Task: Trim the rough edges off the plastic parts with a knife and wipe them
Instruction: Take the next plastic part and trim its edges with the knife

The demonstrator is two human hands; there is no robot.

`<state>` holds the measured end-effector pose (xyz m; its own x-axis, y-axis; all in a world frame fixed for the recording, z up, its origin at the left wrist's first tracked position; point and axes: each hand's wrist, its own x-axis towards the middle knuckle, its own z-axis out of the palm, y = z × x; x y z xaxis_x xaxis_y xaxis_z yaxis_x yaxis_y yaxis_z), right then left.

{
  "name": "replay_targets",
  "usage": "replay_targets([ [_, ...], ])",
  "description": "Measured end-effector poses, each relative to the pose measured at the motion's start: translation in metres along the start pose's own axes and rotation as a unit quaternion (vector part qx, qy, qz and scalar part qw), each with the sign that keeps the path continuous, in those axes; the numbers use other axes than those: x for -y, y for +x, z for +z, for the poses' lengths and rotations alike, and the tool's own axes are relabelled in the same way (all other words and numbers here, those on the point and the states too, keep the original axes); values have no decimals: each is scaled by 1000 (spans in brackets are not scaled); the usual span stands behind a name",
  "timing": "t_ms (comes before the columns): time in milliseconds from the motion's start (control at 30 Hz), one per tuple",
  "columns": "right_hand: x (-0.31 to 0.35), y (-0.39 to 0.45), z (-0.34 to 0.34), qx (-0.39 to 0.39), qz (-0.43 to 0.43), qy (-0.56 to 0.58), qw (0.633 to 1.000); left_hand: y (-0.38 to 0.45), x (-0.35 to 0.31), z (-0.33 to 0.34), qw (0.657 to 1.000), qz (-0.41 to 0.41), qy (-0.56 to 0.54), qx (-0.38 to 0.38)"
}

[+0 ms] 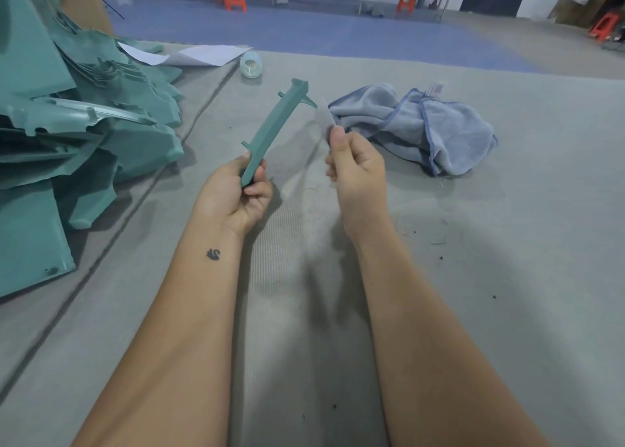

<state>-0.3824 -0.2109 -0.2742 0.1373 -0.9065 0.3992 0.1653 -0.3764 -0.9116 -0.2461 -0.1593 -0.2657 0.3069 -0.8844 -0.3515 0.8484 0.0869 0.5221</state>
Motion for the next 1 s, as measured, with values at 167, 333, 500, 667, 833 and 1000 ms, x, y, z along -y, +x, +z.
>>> replay_targets([
  [167, 11, -13, 19, 7, -36, 74, 997, 1, 6, 5, 999, 33, 9, 2],
  [333, 14, -21, 29, 39, -49, 56, 996, -1, 8, 8, 1000, 24, -11, -1],
  [500, 14, -24, 27, 57, -45, 28, 997, 1, 8, 6, 1000, 17, -18, 3],
  [667, 13, -17, 22, -29, 9, 43, 999, 3, 6, 4, 1000, 12, -14, -7],
  [833, -2, -1, -10, -138, 149, -234, 951, 2, 7, 3, 1000, -5, -18, -3],
  [1000, -6, -2, -18, -60, 130, -530, 836, 2, 9, 1, 996, 44, 57, 48],
])
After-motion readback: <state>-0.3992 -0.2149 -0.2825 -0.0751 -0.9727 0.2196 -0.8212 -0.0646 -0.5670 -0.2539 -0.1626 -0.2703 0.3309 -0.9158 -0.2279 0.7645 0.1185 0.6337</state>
